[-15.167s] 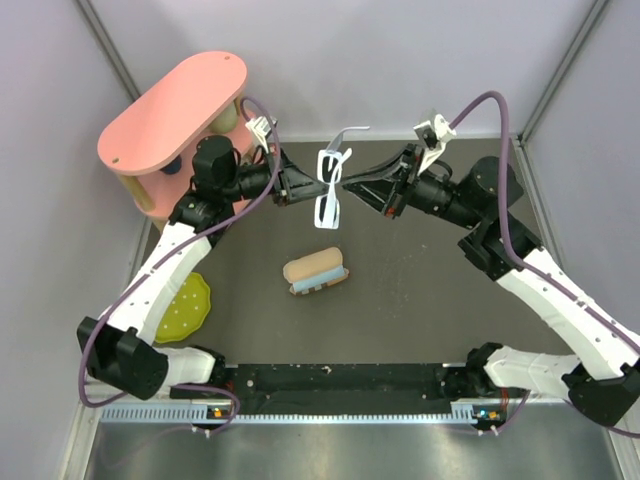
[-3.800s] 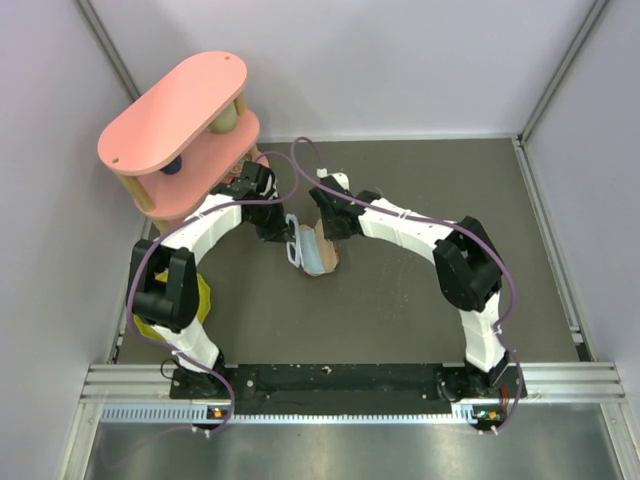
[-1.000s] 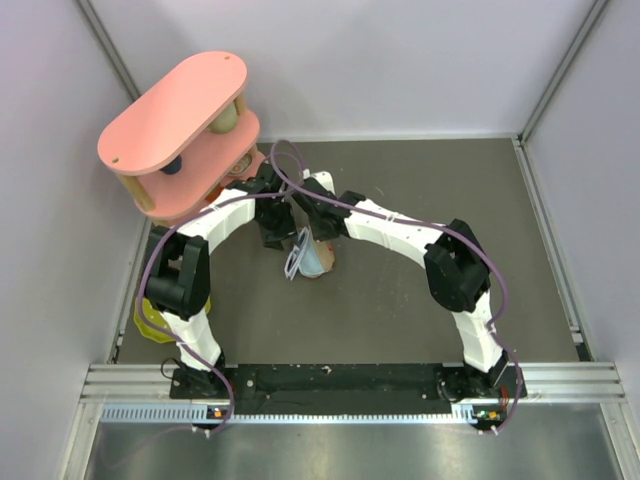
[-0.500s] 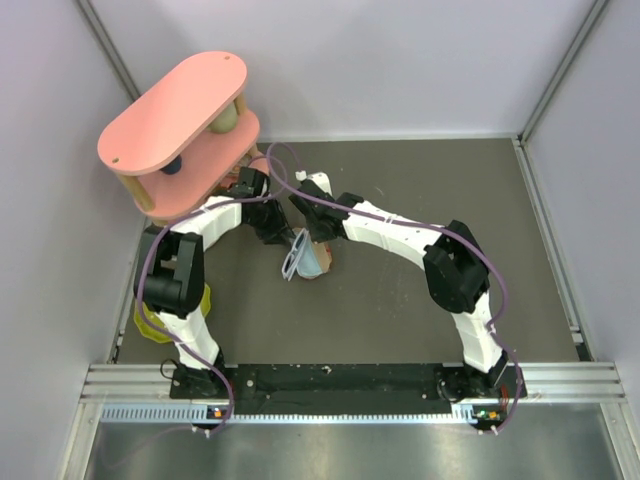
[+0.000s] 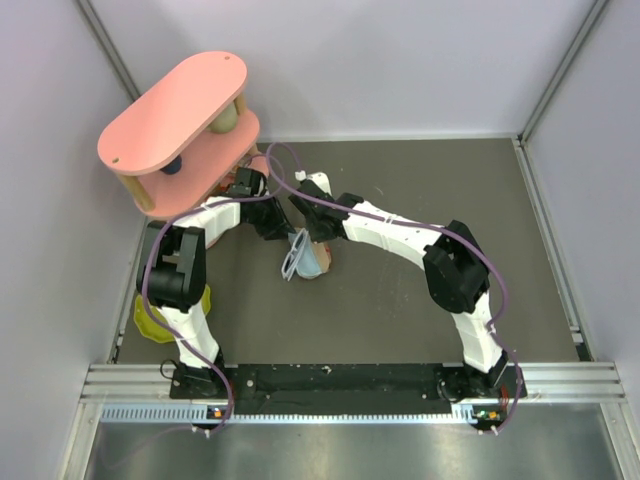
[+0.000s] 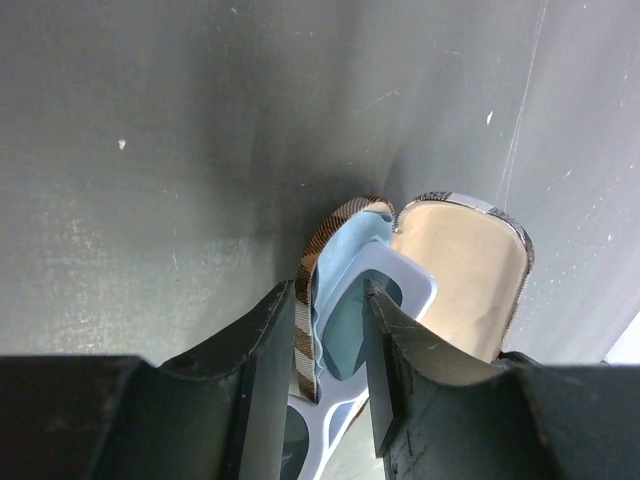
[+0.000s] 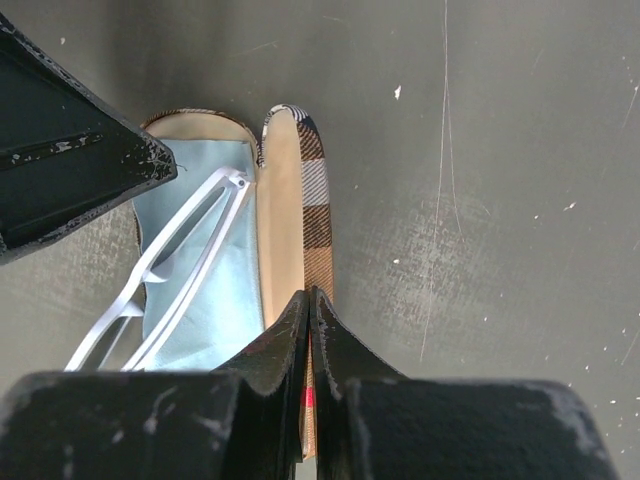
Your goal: Organize the sunglasses
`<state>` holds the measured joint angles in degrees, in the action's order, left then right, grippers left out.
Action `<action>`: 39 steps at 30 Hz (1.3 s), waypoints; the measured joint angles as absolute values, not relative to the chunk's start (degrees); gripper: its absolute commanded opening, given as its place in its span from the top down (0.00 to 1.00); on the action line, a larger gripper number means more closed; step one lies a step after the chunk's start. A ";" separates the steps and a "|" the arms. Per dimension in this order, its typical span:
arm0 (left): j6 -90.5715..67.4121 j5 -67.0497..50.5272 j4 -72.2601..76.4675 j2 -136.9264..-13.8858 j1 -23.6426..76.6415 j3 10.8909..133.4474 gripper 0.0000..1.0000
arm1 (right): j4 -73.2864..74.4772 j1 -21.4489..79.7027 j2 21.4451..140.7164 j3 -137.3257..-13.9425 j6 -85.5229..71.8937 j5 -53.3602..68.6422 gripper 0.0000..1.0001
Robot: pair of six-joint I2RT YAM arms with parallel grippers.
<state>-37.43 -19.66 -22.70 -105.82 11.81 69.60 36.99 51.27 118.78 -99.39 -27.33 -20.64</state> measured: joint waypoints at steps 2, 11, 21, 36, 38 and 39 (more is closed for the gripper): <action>-37.15 -19.25 -22.65 -105.82 11.70 69.60 0.61 | 36.56 51.27 118.78 -99.39 -27.11 -20.62 1.00; -34.87 -18.33 -22.50 -106.67 11.66 69.60 0.76 | 35.53 51.27 118.78 -99.00 -26.96 -20.69 1.00; -31.86 -17.32 -22.79 -108.38 11.60 69.60 0.90 | 32.16 51.27 118.72 -97.12 -26.00 -20.67 1.00; -30.87 -17.17 -23.07 -108.38 11.62 69.63 1.00 | 27.38 51.33 115.55 -92.86 -23.51 -19.18 0.62; -30.89 -17.17 -23.07 -108.38 11.62 69.63 1.00 | 27.46 51.33 114.24 -92.53 -23.33 -18.96 0.57; -30.89 -17.17 -23.05 -108.38 11.62 69.63 1.00 | 27.35 51.33 113.21 -92.20 -23.31 -18.79 0.57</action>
<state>-30.89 -17.17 -23.05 -108.38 11.62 69.63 27.35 51.33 113.21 -92.20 -23.31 -18.79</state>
